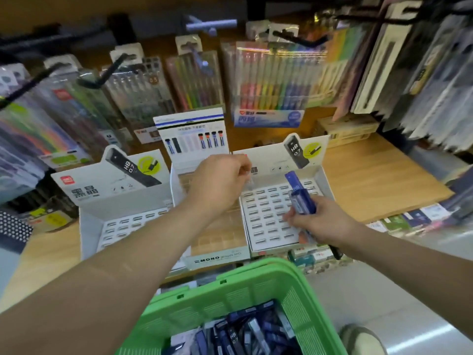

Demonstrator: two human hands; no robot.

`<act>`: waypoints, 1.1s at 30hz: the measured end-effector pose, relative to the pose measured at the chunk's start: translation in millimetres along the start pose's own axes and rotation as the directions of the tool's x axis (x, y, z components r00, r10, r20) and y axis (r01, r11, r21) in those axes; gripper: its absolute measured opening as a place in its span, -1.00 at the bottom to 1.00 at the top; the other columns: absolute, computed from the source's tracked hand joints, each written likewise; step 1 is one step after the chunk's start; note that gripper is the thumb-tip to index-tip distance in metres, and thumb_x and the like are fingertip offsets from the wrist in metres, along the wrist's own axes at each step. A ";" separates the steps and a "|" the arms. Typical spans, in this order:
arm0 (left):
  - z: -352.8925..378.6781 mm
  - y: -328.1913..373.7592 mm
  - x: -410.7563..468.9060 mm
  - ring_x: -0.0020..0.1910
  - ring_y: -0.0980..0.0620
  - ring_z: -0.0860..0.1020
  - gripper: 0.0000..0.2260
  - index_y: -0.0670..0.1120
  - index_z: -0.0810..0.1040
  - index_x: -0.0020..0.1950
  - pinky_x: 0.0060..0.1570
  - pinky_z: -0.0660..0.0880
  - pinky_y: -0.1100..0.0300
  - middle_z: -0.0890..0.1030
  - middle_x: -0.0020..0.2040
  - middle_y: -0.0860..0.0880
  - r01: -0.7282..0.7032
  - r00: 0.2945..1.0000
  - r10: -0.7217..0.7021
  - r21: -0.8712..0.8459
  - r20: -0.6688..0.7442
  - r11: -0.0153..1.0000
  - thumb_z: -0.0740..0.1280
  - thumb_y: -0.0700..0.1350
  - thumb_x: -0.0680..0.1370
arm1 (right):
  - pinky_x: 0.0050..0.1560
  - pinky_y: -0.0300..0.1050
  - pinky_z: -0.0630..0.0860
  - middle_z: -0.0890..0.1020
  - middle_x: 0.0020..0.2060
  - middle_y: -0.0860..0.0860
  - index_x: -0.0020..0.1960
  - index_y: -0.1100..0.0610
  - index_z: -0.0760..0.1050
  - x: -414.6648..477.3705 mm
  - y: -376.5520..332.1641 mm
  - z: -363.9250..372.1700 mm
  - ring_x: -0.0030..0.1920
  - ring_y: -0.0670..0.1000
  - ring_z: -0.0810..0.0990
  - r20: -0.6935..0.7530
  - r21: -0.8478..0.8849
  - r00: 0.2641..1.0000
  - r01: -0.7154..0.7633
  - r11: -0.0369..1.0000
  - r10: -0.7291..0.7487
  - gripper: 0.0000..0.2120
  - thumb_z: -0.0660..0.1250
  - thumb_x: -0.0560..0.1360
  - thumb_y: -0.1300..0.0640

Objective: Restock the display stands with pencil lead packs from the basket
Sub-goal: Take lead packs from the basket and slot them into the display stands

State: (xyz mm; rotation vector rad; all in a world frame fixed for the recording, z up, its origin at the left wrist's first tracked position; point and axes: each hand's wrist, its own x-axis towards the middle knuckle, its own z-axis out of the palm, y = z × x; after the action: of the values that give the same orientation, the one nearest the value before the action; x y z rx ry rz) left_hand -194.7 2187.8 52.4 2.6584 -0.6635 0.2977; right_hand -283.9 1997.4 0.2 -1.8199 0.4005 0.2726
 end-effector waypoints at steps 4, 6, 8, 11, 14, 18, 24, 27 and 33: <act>13.4 2.6 2.7 -0.25 0.02 0.35 -0.91 0.09 0.63 -0.02 -0.32 0.27 0.22 0.30 -0.29 0.09 -0.034 0.999 0.033 0.194 0.008 0.981 0.37 -0.02 0.50 | -0.43 -0.21 0.53 0.64 0.04 0.16 0.00 0.04 0.50 8.2 6.4 8.5 -0.50 -0.08 0.56 0.021 -0.085 0.994 0.109 0.990 -0.107 -0.81 0.37 0.49 0.29; 17.9 4.4 1.4 -0.25 0.03 0.31 -0.90 0.09 0.63 0.00 -0.30 0.29 0.22 0.27 -0.27 0.07 -0.027 1.000 0.024 0.239 0.015 0.971 0.36 0.00 0.51 | -0.39 -0.19 0.55 0.65 0.03 0.13 0.05 -0.01 0.48 8.0 11.6 9.4 -0.47 -0.07 0.58 0.050 -0.145 0.991 0.129 0.981 -0.123 -0.76 0.36 0.49 0.27; 19.7 7.6 1.6 -0.23 0.03 0.30 -0.89 0.10 0.62 0.01 -0.26 0.29 0.20 0.21 -0.28 0.08 -0.004 1.000 0.001 0.275 0.011 0.962 0.37 0.02 0.51 | -0.41 -0.22 0.53 0.65 0.03 0.07 0.04 -0.04 0.48 8.2 16.6 7.2 -0.47 -0.09 0.58 0.066 -0.150 0.990 0.136 0.979 -0.128 -0.73 0.36 0.48 0.29; 20.0 14.7 1.3 -0.18 -0.03 0.27 -0.88 0.12 0.63 0.01 -0.22 0.26 0.19 0.21 -0.25 0.05 0.018 1.000 -0.016 0.318 -0.009 0.948 0.39 0.02 0.49 | -0.40 -0.18 0.55 0.65 0.04 -0.01 0.06 -0.01 0.48 9.9 17.9 0.7 -0.44 -0.05 0.58 0.082 -0.075 0.992 0.100 0.992 -0.094 -0.72 0.36 0.49 0.33; 23.3 19.7 -1.3 -0.12 -0.06 0.30 -0.86 0.13 0.63 0.05 -0.19 0.25 0.17 0.31 -0.16 0.03 -0.027 1.000 0.021 0.339 0.020 0.940 0.39 0.01 0.50 | -0.44 -0.23 0.50 0.66 0.03 -0.04 0.14 0.08 0.48 8.4 18.1 -8.4 -0.51 -0.08 0.55 0.085 -0.057 0.995 0.054 0.997 -0.049 -0.71 0.35 0.49 0.35; 24.3 21.9 -1.7 -0.02 -0.08 0.41 -0.82 0.12 0.62 0.11 -0.12 0.29 0.17 0.38 -0.12 0.02 -0.060 0.998 0.046 0.365 0.046 0.929 0.35 0.02 0.52 | -0.48 -0.27 0.45 0.66 0.04 -0.04 0.16 0.15 0.50 3.4 18.8 -14.9 -0.51 -0.07 0.55 0.110 -0.046 0.994 0.033 0.998 -0.028 -0.73 0.35 0.50 0.35; 22.6 23.0 3.7 0.03 -0.10 0.41 -0.78 0.09 0.62 0.15 -0.08 0.33 0.14 0.45 -0.06 -0.02 -0.092 0.994 0.058 0.440 0.090 0.893 0.40 -0.02 0.50 | -0.52 -0.33 0.39 0.66 -0.11 -0.06 0.17 0.18 0.52 1.8 18.4 -14.6 -0.54 -0.08 0.52 0.098 -0.009 0.995 0.012 1.000 -0.011 -0.73 0.35 0.49 0.36; 24.2 23.1 2.1 0.05 -0.09 0.38 -0.76 0.09 0.62 0.16 -0.05 0.33 0.13 0.46 -0.02 0.01 -0.059 0.995 0.015 0.442 0.101 0.895 0.41 0.00 0.50 | -0.54 -0.33 0.38 0.65 -0.16 -0.05 0.16 0.19 0.54 1.8 18.8 -13.3 -0.55 -0.08 0.52 0.087 0.055 0.996 -0.017 0.998 0.012 -0.73 0.35 0.49 0.37; 21.5 33.8 -7.4 0.10 -0.04 0.35 -0.82 -0.02 0.61 0.06 -0.06 0.16 0.02 0.62 -0.04 0.03 -0.257 0.961 0.143 0.575 0.236 0.777 0.34 -0.18 0.49 | -0.57 -0.34 0.38 0.65 -0.14 0.05 0.03 0.20 0.54 1.8 15.6 -5.1 -0.57 -0.09 0.51 0.045 0.125 0.999 -0.017 0.992 0.011 -0.82 0.35 0.47 0.40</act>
State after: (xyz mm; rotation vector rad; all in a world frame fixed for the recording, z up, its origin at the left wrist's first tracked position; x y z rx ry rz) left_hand -215.3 2154.4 41.4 3.2562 -1.0678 0.3832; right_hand -288.7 1988.3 -12.7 -1.6859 0.3916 0.2904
